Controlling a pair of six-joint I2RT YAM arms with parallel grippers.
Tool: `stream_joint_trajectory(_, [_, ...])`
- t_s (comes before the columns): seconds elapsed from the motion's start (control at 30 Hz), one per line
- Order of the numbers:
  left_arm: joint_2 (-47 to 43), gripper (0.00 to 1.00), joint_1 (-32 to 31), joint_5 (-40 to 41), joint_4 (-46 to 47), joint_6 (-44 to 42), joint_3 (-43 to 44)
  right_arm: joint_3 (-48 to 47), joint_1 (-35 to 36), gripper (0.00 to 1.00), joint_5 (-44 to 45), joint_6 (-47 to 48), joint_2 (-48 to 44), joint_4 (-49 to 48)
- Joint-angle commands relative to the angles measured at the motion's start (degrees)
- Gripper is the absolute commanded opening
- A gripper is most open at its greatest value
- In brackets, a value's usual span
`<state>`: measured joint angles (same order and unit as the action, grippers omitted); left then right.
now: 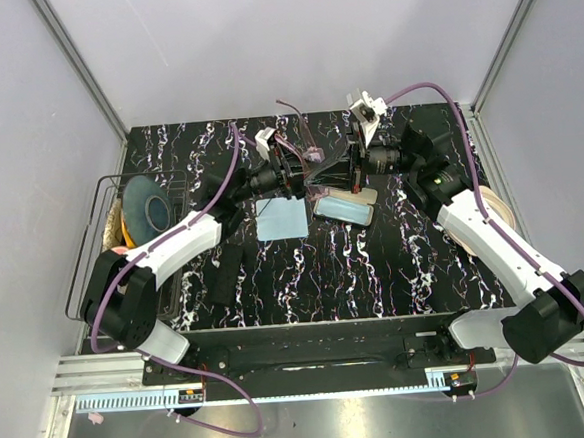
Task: Organize the sunglasses
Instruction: Pass from the right arm to the left
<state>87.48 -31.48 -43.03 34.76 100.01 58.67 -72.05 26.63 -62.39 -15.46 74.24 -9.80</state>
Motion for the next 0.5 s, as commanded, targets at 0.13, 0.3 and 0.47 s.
stream_joint_trajectory(0.13, [-0.03, 0.19, -0.24, 0.84, 6.11, 0.90, 2.76, -0.11, 0.61, 0.00, 2.89, 2.72, -1.64, 1.10])
stream_joint_trajectory(0.3, [-0.47, 0.15, -0.24, 0.31, 2.51, -6.30, 3.99, -0.19, 0.61, 0.00, 5.16, 1.76, -1.73, 3.29])
stream_joint_trajectory(0.47, [-1.35, 0.15, -0.24, 0.22, -2.59, -18.25, 5.92, -0.11, 0.61, 0.03, 10.17, -1.75, -1.29, 5.58])
